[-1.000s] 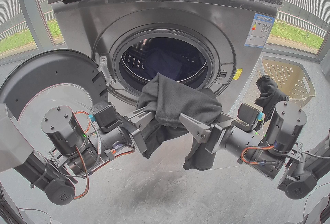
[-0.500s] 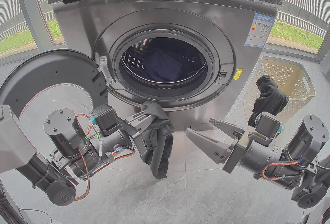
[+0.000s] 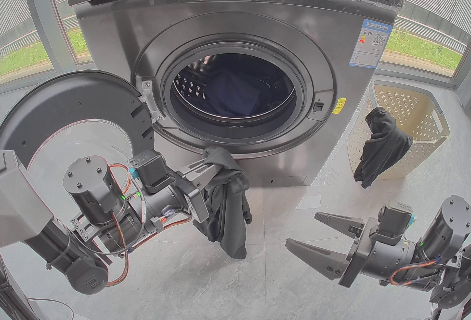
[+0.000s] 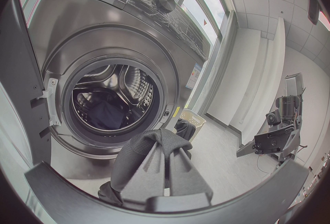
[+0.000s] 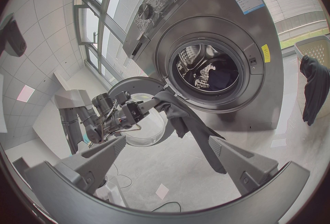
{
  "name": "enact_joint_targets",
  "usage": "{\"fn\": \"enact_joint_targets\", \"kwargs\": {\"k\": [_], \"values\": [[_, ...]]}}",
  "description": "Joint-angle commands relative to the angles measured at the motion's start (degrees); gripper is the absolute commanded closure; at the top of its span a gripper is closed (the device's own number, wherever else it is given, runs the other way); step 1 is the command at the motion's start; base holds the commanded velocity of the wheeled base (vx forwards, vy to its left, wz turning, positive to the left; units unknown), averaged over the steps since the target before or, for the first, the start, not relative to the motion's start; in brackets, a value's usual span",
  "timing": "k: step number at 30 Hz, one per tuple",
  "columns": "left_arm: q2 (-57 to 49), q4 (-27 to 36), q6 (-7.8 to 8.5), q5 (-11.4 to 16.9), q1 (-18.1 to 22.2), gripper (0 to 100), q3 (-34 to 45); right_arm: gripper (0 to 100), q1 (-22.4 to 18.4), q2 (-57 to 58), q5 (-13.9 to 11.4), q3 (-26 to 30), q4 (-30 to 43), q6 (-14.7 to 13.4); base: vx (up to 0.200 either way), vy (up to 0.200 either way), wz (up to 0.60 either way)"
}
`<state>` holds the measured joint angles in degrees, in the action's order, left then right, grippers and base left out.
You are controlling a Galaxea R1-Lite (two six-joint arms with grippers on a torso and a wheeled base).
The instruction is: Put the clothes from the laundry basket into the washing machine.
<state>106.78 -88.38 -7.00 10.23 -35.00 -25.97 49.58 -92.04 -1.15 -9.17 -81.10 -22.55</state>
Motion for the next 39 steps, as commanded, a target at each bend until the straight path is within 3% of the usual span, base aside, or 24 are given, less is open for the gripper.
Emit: {"fn": "enact_joint_targets", "kwargs": {"k": [1, 4, 10, 17, 23, 31, 39], "values": [[-0.1, 0.0, -0.03, 0.0, 0.0, 100, -0.3, 0, 0.5, 2.3, -0.2, 0.8, -0.2, 0.0, 0.0, 0.0, 0.0], [-0.2, 0.0, -0.03, 0.0, 0.1, 100, -0.3, 0, 0.1, 2.4, 0.1, -0.5, -0.4, -0.1, 0.0, 0.0, 0.0], [-0.3, 0.0, 0.23, -1.2, 0.1, 100, 0.3, 0, -2.7, 1.8, 3.0, -5.1, -0.4, -0.3, 0.0, 0.0, 0.0], [-0.5, -0.1, 0.14, -1.4, 0.2, 100, 0.2, 0, -8.6, 1.7, 1.9, -8.2, 0.2, -0.1, 0.0, 0.0, 0.0], [-0.8, -0.1, 0.23, -1.4, 0.1, 100, -0.4, 0, -10.7, -1.7, 1.2, -9.4, -0.1, 0.1, 0.0, 0.0, 0.0], [-4.7, -0.2, 0.14, -1.6, -0.5, 100, -3.5, 0, -8.9, -12.3, 1.6, -14.7, -0.5, 5.5, 0.0, 0.0, 0.0], [-7.5, -0.1, -0.03, -2.0, -0.7, 100, -7.4, 0, -7.9, -20.4, 1.7, -18.0, -4.1, 8.6, 0.0, 0.0, 0.0]]}}
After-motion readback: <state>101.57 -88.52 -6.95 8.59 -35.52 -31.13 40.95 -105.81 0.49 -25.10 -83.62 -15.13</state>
